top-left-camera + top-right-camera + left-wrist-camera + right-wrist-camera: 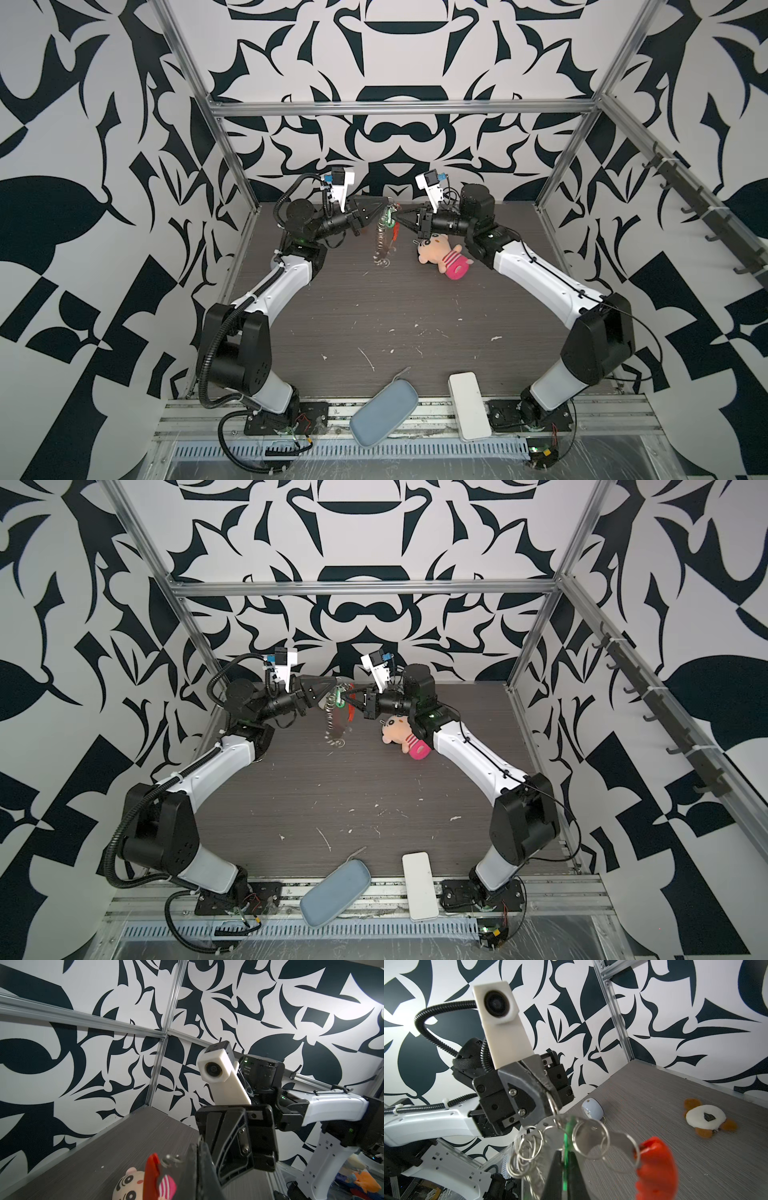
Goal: Put the keys on the keyring
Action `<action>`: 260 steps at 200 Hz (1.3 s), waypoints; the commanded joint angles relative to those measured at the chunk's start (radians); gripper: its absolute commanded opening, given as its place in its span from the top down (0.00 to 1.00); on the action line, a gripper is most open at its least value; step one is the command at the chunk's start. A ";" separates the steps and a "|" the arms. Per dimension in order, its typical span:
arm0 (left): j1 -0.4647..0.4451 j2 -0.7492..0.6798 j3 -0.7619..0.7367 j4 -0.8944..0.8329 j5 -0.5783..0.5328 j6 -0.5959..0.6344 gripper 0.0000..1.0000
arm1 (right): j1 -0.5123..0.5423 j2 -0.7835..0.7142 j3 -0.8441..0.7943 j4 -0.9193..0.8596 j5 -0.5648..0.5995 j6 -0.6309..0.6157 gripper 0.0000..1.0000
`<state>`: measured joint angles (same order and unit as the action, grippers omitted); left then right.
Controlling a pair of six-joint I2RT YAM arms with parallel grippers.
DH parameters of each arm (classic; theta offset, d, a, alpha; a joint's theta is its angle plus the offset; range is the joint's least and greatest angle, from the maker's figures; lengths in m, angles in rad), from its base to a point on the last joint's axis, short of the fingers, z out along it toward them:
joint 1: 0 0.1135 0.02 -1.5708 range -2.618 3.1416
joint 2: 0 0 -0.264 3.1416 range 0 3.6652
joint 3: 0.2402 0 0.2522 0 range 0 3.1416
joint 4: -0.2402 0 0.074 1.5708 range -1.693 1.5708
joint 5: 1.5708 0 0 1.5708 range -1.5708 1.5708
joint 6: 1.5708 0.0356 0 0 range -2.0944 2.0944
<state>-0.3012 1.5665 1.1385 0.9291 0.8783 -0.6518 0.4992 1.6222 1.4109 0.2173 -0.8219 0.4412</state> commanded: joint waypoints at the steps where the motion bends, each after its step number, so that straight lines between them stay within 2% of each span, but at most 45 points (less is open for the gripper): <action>1: -0.007 0.015 0.019 0.171 -0.011 -0.098 1.00 | 0.030 0.010 0.045 0.040 -0.011 0.008 1.00; 56: -0.007 0.069 0.018 0.336 -0.038 -0.220 1.00 | 0.072 0.043 0.075 0.033 -0.018 0.016 1.00; 70: -0.006 0.074 0.017 0.344 -0.039 -0.226 1.00 | 0.067 0.023 0.068 -0.001 0.005 -0.015 0.99; 101: -0.006 0.068 0.005 0.341 -0.038 -0.222 1.00 | 0.036 -0.056 0.032 -0.075 0.057 -0.074 0.80; 129: -0.006 0.058 -0.006 0.319 -0.029 -0.202 1.00 | -0.011 -0.129 -0.002 -0.123 0.085 -0.110 0.74; 193: -0.008 0.056 -0.014 0.320 -0.011 -0.216 1.00 | -0.034 -0.138 0.055 -0.092 0.084 -0.089 0.75; 260: -0.019 0.059 -0.011 0.313 0.000 -0.216 1.00 | -0.034 -0.062 0.120 0.017 0.021 0.031 0.81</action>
<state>-0.3119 1.6451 1.1316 1.1854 0.8692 -0.8497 0.4606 1.5616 1.4742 0.1341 -0.7536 0.4152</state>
